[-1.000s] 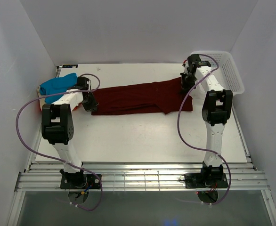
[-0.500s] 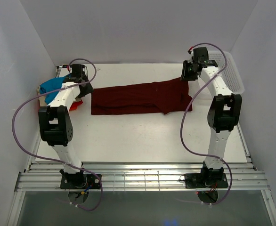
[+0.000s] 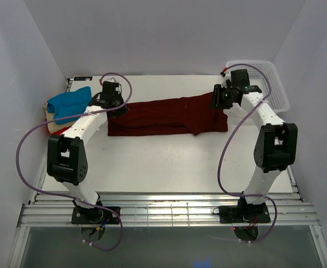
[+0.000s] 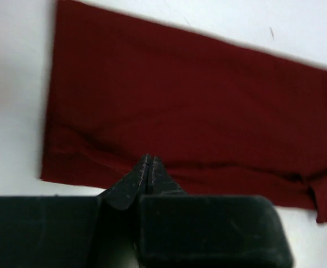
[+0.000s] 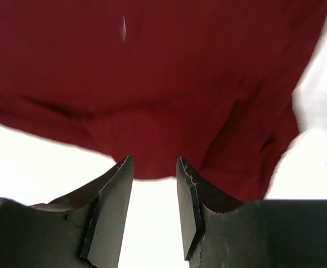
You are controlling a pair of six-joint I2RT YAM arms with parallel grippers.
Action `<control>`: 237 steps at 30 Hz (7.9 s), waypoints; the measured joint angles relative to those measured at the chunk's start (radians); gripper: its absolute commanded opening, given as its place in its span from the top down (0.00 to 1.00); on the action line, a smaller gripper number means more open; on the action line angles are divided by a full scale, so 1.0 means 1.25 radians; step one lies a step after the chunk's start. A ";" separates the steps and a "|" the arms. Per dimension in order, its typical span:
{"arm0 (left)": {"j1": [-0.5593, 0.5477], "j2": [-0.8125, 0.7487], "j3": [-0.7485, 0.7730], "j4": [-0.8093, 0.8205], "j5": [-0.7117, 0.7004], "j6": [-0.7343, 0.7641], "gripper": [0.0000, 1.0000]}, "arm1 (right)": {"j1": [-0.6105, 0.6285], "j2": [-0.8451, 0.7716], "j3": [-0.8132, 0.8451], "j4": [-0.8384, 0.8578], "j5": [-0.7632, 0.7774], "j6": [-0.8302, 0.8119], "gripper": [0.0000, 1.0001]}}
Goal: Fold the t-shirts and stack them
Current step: Fold the other side of the tshirt into a rectangle, then rotate the tshirt 90 degrees
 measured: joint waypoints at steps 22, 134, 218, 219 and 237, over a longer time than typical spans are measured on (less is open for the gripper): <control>-0.210 0.132 -0.019 0.062 0.178 -0.009 0.78 | 0.153 0.121 -0.084 -0.066 -0.040 -0.013 0.55; 0.010 0.092 -0.211 0.100 -0.139 0.089 0.92 | 0.256 0.105 -0.031 -0.120 0.441 0.024 0.68; -0.138 -0.056 -0.360 -0.113 -0.204 -0.017 1.00 | 0.219 0.036 -0.027 -0.138 0.472 0.055 0.68; -0.139 -0.065 -0.367 -0.104 -0.201 -0.022 1.00 | 0.219 0.038 -0.026 -0.137 0.472 0.054 0.68; -0.290 -0.186 -0.499 -0.045 -0.141 -0.180 1.00 | 0.219 0.239 0.108 -0.132 0.400 0.058 0.69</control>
